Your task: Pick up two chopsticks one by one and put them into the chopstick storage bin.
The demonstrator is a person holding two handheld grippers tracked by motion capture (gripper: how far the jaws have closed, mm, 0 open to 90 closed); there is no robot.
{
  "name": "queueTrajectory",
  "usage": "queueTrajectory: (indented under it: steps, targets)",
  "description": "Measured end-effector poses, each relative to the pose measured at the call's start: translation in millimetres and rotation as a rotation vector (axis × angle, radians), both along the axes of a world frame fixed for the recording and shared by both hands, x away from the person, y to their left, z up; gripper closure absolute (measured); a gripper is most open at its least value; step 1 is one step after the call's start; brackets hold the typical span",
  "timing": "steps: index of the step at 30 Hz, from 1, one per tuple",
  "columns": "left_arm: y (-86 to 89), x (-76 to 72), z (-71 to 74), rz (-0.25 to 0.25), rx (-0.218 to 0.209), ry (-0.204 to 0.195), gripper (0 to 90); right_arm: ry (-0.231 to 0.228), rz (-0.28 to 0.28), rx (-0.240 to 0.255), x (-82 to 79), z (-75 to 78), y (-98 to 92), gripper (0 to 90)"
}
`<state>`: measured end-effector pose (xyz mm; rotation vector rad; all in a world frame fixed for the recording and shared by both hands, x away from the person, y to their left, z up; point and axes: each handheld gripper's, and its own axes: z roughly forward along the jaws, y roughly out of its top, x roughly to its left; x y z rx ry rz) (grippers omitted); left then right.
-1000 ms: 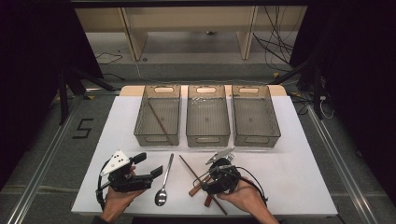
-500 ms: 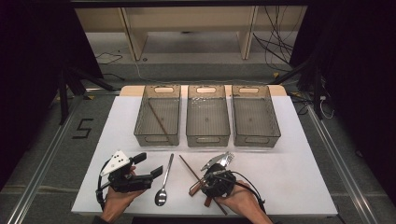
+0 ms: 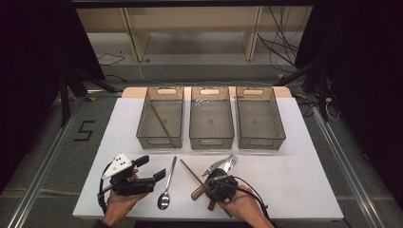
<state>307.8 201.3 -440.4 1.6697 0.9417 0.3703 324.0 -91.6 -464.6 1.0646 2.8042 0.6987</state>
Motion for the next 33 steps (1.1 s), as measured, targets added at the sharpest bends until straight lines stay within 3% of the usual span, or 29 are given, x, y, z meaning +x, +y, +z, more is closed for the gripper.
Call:
queueTrajectory:
  steps: [8,17,33]
  targets:
    - [0.1,-0.1,0.2,-0.001,0.0,0.0,13.7,-0.016,-0.013,0.009,-1.2,1.5,0.1,84.8]
    - [0.2,0.0,0.1,0.002,0.001,0.001,13.8,-0.057,-0.022,0.049,1.1,18.4,-8.2,85.2]
    - [-0.1,0.4,-0.5,0.005,0.002,0.004,13.7,-0.11,-0.052,0.145,24.7,45.2,-14.0,85.2]
